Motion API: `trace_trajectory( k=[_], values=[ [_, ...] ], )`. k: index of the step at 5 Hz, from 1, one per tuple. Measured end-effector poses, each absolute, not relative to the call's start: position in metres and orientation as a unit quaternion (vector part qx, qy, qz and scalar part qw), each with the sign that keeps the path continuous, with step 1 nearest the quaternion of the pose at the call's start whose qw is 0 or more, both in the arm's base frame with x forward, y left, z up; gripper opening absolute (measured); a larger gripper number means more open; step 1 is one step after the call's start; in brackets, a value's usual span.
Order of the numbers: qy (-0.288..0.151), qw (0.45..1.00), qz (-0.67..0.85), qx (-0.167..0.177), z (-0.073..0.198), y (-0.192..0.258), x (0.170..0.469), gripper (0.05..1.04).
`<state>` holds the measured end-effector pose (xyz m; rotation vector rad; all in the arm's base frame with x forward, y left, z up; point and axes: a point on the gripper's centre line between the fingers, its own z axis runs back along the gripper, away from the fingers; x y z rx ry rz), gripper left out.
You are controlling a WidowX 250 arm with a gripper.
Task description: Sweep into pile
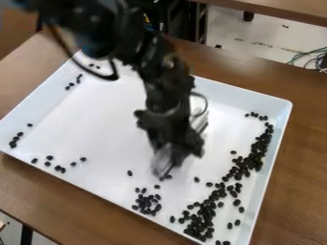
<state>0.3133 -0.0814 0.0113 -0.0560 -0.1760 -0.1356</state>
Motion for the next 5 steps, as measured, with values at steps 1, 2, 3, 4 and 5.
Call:
trace_trajectory(
  k=[1, 2, 3, 4, 5],
  values=[
    [-0.077, 0.994, -0.073, -0.039, 0.002, -0.082, 0.337, 0.357],
    [-0.077, 0.993, -0.077, -0.052, -0.001, -0.088, 0.343, 0.357],
    [-0.077, 0.992, -0.087, -0.057, -0.001, -0.093, 0.343, 0.410],
    [-0.076, 0.993, -0.075, -0.059, -0.001, -0.092, 0.335, 0.701],
    [-0.046, 0.993, -0.086, -0.063, 0.006, -0.088, 0.322, 0.977]
  ],
)
